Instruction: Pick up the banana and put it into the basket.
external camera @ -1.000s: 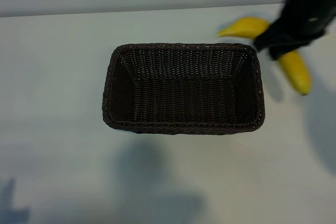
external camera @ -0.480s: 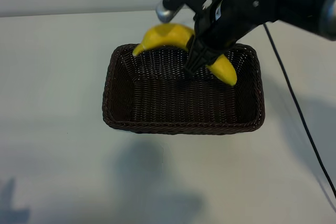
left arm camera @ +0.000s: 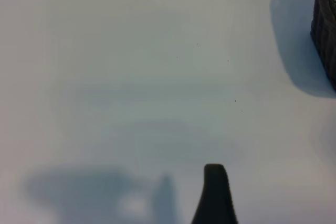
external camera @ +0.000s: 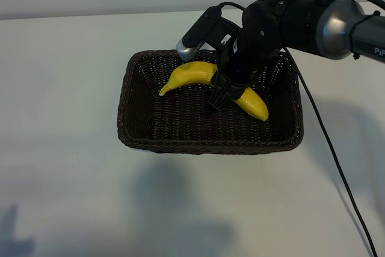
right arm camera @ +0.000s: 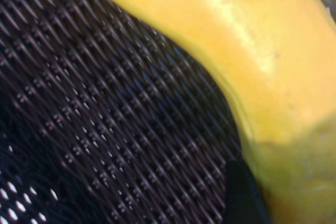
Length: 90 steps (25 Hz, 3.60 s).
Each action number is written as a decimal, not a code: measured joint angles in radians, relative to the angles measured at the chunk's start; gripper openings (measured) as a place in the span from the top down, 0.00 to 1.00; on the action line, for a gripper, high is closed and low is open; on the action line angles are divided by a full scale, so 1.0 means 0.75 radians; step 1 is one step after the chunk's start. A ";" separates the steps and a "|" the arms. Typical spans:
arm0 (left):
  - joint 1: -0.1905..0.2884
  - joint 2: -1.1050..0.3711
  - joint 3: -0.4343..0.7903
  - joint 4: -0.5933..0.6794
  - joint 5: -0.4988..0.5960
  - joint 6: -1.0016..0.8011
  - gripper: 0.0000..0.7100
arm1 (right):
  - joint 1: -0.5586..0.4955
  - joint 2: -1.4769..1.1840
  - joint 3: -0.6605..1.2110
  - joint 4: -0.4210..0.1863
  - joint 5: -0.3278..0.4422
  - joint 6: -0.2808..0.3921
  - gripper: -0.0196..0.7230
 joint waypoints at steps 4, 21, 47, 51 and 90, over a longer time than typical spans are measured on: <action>0.000 0.000 0.000 0.000 0.000 0.000 0.18 | 0.000 0.000 0.000 0.000 -0.001 0.000 0.41; 0.000 0.000 0.000 0.000 0.000 0.001 0.18 | 0.001 -0.054 -0.284 0.000 0.430 0.241 0.15; 0.000 0.000 0.000 0.000 0.000 0.003 0.18 | -0.927 0.007 -0.359 -0.008 0.698 0.351 0.19; 0.000 0.000 0.000 0.000 0.000 0.003 0.18 | -1.012 0.007 -0.359 -0.011 0.729 0.351 0.19; 0.000 0.000 0.000 0.000 0.000 0.001 0.18 | -1.023 -1.861 1.224 0.014 0.517 0.387 0.22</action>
